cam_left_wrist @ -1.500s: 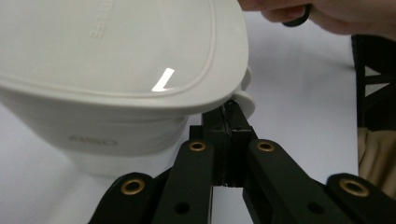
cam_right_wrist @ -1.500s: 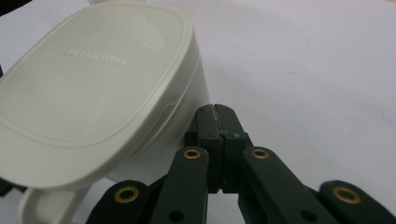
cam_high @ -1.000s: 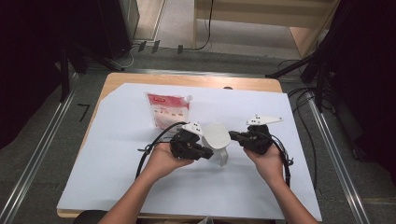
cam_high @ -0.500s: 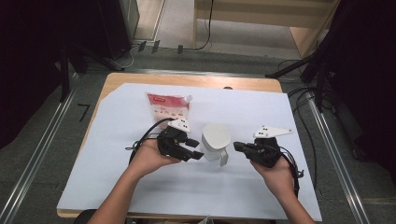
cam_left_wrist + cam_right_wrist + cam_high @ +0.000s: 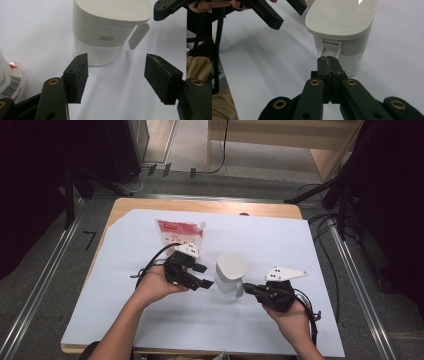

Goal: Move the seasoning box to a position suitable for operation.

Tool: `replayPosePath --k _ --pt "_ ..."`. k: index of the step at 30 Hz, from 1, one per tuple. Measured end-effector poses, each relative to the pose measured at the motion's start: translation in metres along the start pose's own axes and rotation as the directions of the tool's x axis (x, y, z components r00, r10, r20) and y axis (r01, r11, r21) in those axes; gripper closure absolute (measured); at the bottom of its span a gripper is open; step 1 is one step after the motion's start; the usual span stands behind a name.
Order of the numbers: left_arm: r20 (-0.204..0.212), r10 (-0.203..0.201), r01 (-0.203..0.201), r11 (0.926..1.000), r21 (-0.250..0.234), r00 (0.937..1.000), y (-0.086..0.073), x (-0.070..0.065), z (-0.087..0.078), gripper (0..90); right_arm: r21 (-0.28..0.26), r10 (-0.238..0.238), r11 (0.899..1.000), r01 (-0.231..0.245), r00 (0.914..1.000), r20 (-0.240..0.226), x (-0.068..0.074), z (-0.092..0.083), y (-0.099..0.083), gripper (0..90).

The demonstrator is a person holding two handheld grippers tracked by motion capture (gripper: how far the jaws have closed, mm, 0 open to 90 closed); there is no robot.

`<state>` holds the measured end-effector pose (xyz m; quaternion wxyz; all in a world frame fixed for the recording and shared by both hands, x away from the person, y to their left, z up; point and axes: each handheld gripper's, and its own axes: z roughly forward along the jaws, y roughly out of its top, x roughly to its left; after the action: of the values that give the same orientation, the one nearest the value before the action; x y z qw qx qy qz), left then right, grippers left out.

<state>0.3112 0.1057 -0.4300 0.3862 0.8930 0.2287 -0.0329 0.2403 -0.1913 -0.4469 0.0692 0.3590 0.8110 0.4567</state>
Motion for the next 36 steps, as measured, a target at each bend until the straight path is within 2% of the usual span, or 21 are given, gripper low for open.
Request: replayPosePath --k 2,8,16,20,24,26,36 --pt "-0.008 0.009 -0.009 0.9999 0.004 0.9999 0.000 0.001 -0.001 35.4 -0.004 0.007 1.000 -0.007 1.0000 -0.006 0.001 0.000 0.000 90.0" --pt "-0.011 -0.003 0.003 1.0000 -0.009 0.9999 -0.002 0.002 -0.001 35.2 0.010 -0.006 1.000 0.006 0.9995 -0.031 0.011 0.009 -0.001 90.0" --pt "-0.010 -0.002 0.002 1.0000 -0.007 0.9999 -0.002 0.002 -0.001 35.2 0.036 -0.016 0.999 0.017 0.9994 -0.032 0.020 0.024 -0.001 90.0" --pt "-0.010 -0.003 0.003 0.9999 -0.013 0.9999 -0.002 0.001 -0.001 35.2 0.042 -0.026 0.999 0.027 0.9993 -0.028 0.020 0.029 -0.001 90.0" --pt "-0.014 -0.004 0.004 0.9999 -0.013 0.9999 -0.002 0.001 0.000 35.2 0.049 -0.009 0.999 0.009 0.9998 -0.017 0.016 0.029 -0.001 90.0" --pt "-0.011 -0.003 0.002 0.9999 -0.013 0.9999 -0.002 0.001 0.000 35.2 0.047 0.004 0.999 -0.003 0.9997 -0.026 0.014 0.029 -0.002 90.0" --pt "-0.013 -0.005 0.004 0.9999 -0.013 0.9999 -0.002 0.001 0.000 34.8 0.055 -0.004 0.998 0.006 0.9994 -0.033 0.012 0.029 -0.002 90.0"
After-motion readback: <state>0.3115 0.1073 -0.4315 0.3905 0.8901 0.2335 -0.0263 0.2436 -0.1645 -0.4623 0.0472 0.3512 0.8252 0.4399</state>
